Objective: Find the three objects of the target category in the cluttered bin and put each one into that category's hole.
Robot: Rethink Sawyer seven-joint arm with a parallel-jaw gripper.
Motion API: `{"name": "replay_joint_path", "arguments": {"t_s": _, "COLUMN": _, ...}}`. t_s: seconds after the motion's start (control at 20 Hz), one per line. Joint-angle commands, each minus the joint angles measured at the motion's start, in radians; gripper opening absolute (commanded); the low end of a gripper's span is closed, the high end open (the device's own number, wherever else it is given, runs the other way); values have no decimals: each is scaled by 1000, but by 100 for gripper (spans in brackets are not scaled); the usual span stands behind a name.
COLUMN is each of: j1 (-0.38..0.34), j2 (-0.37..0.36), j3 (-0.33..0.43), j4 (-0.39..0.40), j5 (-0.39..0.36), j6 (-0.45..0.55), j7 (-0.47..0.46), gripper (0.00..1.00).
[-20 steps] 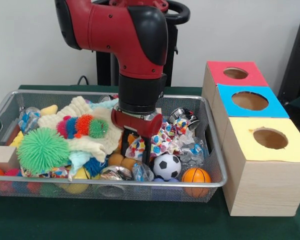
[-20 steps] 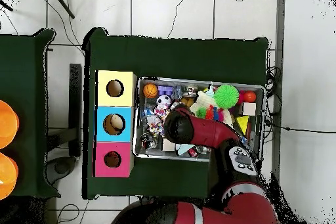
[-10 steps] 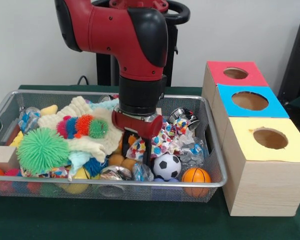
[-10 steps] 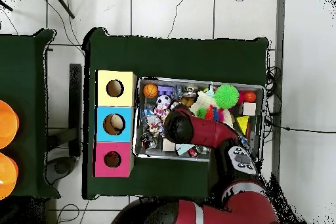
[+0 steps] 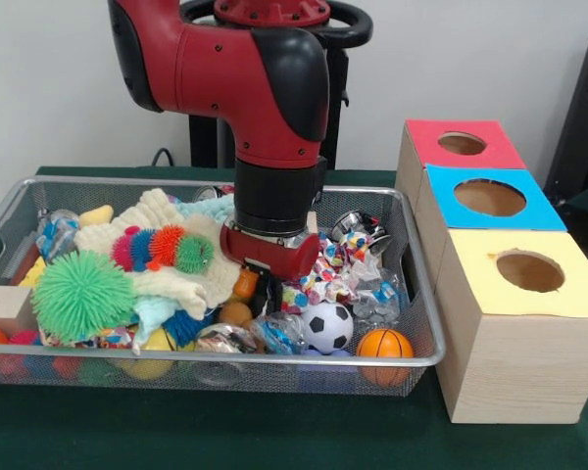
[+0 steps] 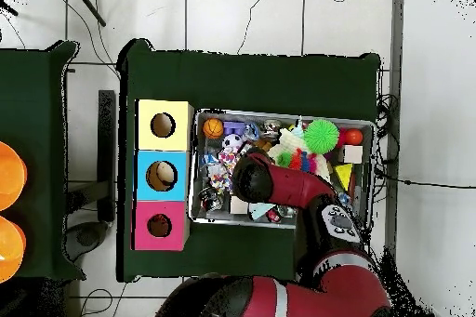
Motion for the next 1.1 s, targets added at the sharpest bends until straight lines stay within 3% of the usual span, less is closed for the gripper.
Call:
{"name": "replay_joint_path", "arguments": {"t_s": 0.05, "j1": -4, "j2": 34, "j3": 17, "j4": -51, "j5": -19, "j6": -8, "j7": 63, "gripper": 0}}
{"name": "replay_joint_path", "arguments": {"t_s": 0.85, "j1": 46, "j2": -265, "j3": -19, "j4": 87, "j5": 13, "j6": 258, "j7": 50, "gripper": 0}}
{"name": "replay_joint_path", "arguments": {"t_s": 1.1, "j1": 69, "j2": -423, "j3": -46, "j4": 118, "j5": 27, "j6": 458, "j7": 24, "gripper": 0}}
